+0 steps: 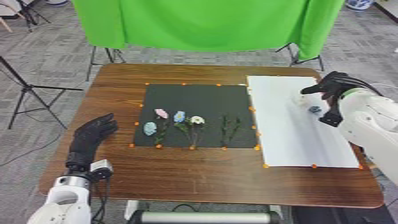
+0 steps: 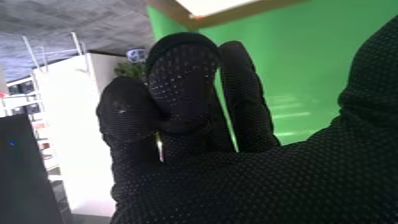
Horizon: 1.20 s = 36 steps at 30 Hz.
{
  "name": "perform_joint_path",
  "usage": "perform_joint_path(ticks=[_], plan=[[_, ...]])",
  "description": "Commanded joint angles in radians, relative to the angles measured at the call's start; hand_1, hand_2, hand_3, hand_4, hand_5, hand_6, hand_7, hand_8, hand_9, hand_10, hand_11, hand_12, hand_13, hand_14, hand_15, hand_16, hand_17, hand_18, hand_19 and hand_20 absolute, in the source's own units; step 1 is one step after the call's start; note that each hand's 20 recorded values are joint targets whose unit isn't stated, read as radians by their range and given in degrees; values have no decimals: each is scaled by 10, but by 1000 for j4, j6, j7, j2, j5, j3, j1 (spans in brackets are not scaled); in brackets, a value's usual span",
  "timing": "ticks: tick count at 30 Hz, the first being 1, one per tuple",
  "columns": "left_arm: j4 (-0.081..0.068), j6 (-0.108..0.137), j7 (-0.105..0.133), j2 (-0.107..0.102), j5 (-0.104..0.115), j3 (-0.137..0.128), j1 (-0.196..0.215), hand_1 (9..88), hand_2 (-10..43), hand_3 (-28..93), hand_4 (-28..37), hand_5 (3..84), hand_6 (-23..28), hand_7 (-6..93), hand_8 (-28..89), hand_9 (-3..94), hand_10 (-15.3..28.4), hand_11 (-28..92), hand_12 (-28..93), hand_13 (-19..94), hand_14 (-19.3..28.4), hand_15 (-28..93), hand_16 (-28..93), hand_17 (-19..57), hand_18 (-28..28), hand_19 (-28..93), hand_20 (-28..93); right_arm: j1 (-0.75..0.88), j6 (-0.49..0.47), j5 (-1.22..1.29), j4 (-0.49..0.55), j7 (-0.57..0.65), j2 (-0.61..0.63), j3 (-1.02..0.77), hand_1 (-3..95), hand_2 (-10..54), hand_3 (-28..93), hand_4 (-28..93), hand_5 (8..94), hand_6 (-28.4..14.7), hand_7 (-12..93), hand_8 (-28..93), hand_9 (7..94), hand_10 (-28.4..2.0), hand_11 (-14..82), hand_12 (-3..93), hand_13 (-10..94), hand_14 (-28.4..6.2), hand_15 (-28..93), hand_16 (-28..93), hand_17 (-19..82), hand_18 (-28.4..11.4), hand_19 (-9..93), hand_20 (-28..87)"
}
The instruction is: Arrange flowers
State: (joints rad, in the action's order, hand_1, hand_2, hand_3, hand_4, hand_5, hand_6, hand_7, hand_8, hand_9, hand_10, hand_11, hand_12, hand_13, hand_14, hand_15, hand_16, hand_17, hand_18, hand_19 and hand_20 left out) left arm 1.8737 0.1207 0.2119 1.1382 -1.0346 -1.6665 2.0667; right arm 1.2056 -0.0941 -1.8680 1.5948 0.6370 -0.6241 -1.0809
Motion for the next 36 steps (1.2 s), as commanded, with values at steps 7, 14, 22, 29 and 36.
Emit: perform_joint_path(ticks=[7,14,22,29,36], plan=[[3,-8,-22,10,-1,0,21,252,-54,698,-246,498,18,175,-85,481,127,192,108,375,166,251,10,50,137,122,204,115,-34,-34,-15,36,-4,-19,272,-95,674,-159,517,-13,149,-66,567,-158,95,199,813,-65,627,294,530,-182,932,527],[5,-11,-29,9,-1,-3,27,251,-55,701,-246,498,19,175,-85,481,127,194,108,375,167,253,9,45,141,128,205,144,-17,-37,-18,46,-17,4,318,-95,679,-171,531,-7,167,-77,584,-149,108,195,814,-64,626,295,531,-180,932,523],[6,-13,-31,8,-1,-7,25,251,-53,701,-249,498,17,178,-86,482,127,195,107,373,168,254,9,43,142,131,203,121,209,-90,-35,30,-11,96,505,-88,636,-216,643,17,242,27,765,-120,186,227,867,-39,627,302,583,-163,932,551],[5,-8,-21,8,1,-8,24,251,-53,702,-249,497,17,178,-86,481,127,195,107,373,167,255,9,42,143,132,202,73,313,-132,38,10,33,89,598,-95,627,-200,779,5,262,58,912,-86,107,384,907,-20,626,320,626,-155,932,590],[6,-3,-20,7,4,-9,27,250,-53,704,-248,498,17,177,-86,481,127,195,107,371,168,253,9,41,144,133,201,-144,324,-102,166,-74,7,202,601,-95,627,-199,784,6,261,62,914,-90,101,390,908,-17,629,325,630,-151,932,596]])
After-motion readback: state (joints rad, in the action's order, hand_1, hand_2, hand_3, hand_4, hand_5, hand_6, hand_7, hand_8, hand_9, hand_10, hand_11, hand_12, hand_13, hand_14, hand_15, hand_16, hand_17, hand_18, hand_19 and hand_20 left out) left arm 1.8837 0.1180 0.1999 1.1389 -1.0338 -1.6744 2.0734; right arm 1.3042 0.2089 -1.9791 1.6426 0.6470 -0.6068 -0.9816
